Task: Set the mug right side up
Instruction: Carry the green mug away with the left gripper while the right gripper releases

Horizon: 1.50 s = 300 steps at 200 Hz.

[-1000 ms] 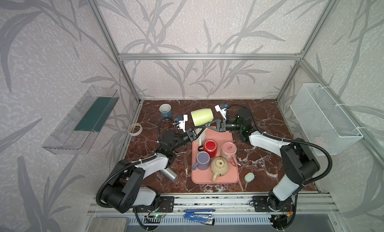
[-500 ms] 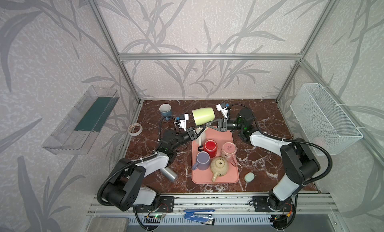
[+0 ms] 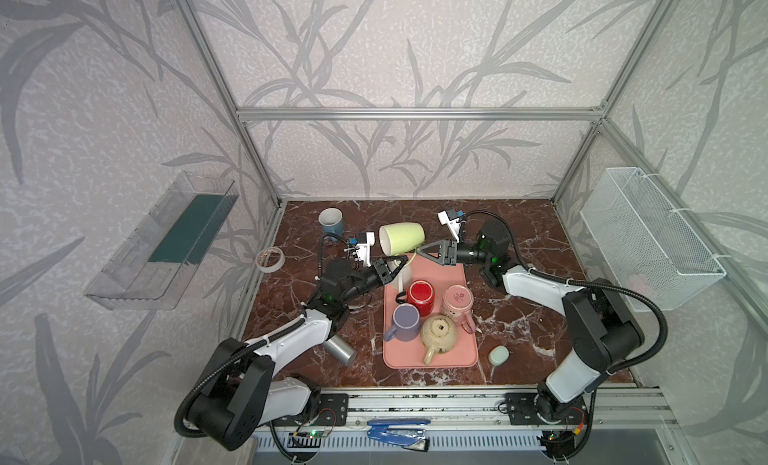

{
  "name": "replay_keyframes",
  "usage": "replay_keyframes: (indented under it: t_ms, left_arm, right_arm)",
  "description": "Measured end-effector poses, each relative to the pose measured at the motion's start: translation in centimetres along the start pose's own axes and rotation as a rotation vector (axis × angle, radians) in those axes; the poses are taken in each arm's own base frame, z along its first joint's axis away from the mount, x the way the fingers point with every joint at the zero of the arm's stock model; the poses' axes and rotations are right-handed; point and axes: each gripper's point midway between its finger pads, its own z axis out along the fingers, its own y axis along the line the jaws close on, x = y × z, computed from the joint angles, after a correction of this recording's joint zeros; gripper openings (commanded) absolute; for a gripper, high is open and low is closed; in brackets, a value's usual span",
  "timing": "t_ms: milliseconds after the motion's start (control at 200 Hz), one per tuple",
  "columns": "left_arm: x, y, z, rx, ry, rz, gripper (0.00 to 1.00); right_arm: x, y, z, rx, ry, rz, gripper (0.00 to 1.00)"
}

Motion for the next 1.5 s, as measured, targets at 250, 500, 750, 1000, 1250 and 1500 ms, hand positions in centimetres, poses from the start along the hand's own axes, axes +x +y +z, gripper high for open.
replay_keyframes:
  t_ms: [250,500,750,1000,1250,1500]
  left_arm:
    - [0.1,1.9,-1.1,-0.174,0.018,0.031,0.00]
    - [-1.0,2.4,-1.9,-0.348,0.058,0.121,0.00]
    - [-2.6,3.4,-3.2,-0.567,0.129,0.249,0.00]
    - [-3.9,5.8,-3.4,-0.780,0.255,0.349,0.00]
    - [-5.8,8.4,-2.9,-0.938,0.362,0.424,0.00]
    - [-8.5,11.1,-2.4,-1.063,0.406,0.452,0.00]
  right_arm:
    - [-1.0,-1.7,-2.1,0.240,-0.093,-0.051,0.60]
    - [-0.6,-3.1,-4.8,0.468,-0.135,-0.095,0.71]
    - [2.2,-3.5,-5.8,0.656,-0.085,-0.164,0.86]
    - [5.4,-4.4,-7.4,0.746,-0.071,-0.177,0.88]
    - [7.1,-5.0,-8.6,0.799,-0.077,-0.185,0.88]
    - [6.9,-4.6,-9.4,0.807,-0.133,-0.199,0.88]
